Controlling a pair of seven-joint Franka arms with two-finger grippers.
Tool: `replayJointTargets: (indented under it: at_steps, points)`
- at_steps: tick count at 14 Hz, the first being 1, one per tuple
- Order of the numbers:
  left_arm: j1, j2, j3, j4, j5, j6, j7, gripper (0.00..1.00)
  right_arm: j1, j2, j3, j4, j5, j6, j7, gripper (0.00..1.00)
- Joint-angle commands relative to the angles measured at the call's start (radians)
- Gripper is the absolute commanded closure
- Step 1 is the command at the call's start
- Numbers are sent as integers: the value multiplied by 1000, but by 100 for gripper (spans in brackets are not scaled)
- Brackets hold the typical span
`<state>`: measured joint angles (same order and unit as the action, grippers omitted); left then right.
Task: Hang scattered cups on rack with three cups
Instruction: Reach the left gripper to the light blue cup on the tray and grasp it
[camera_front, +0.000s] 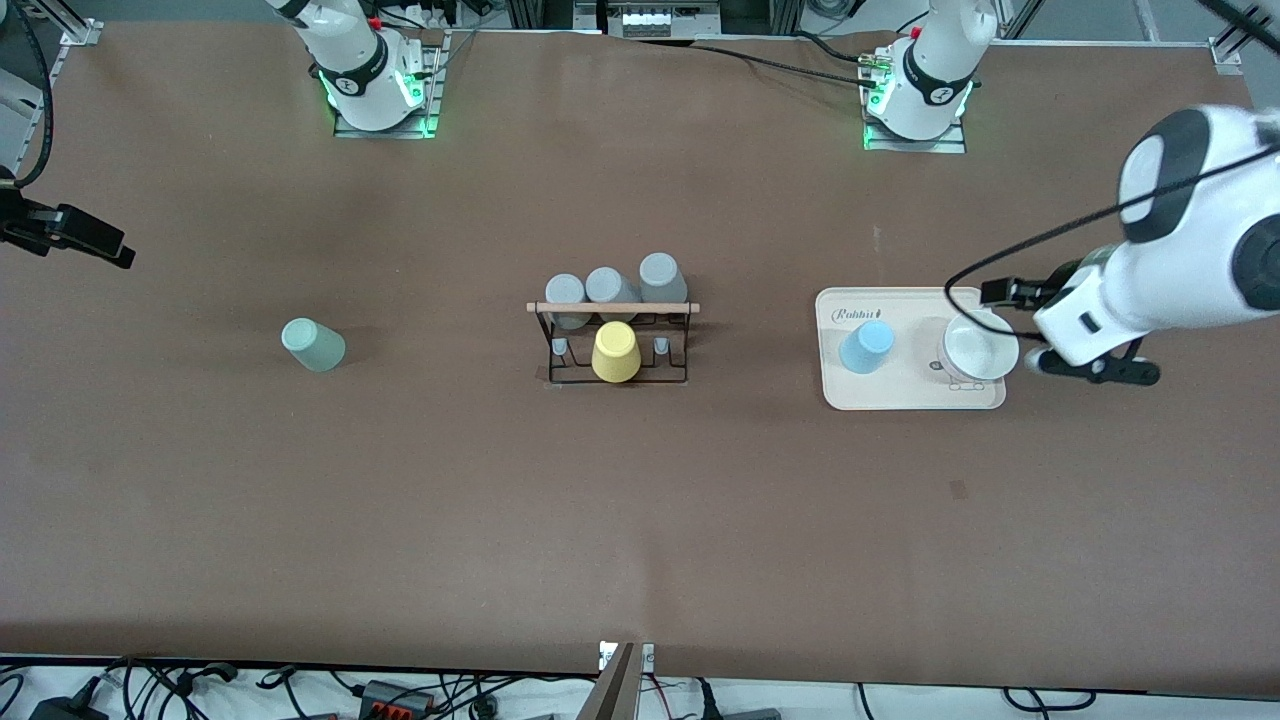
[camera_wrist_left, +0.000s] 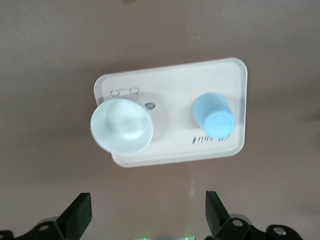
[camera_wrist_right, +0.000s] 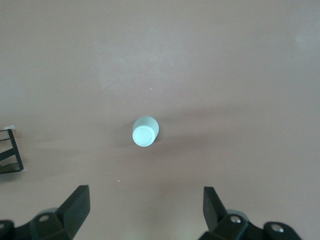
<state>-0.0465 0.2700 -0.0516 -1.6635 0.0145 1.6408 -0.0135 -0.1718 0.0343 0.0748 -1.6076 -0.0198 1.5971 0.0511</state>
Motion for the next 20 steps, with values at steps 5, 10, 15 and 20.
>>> replayJointTargets:
  at_steps: [5,10,15,20]
  points:
    - [-116,-91,-43,-407,7,569,-160,0,-6,4,2,15,-5,-14,-13,0]
    - [-125,-72,-57,-599,9,860,-161,0,-6,4,2,15,-3,-14,-11,0]
    - [-124,-26,-56,-624,10,890,-160,0,-6,4,2,15,-3,-14,-11,0]
    - [-125,4,-57,-633,10,924,-158,1,-6,4,2,15,-2,-13,-11,0]
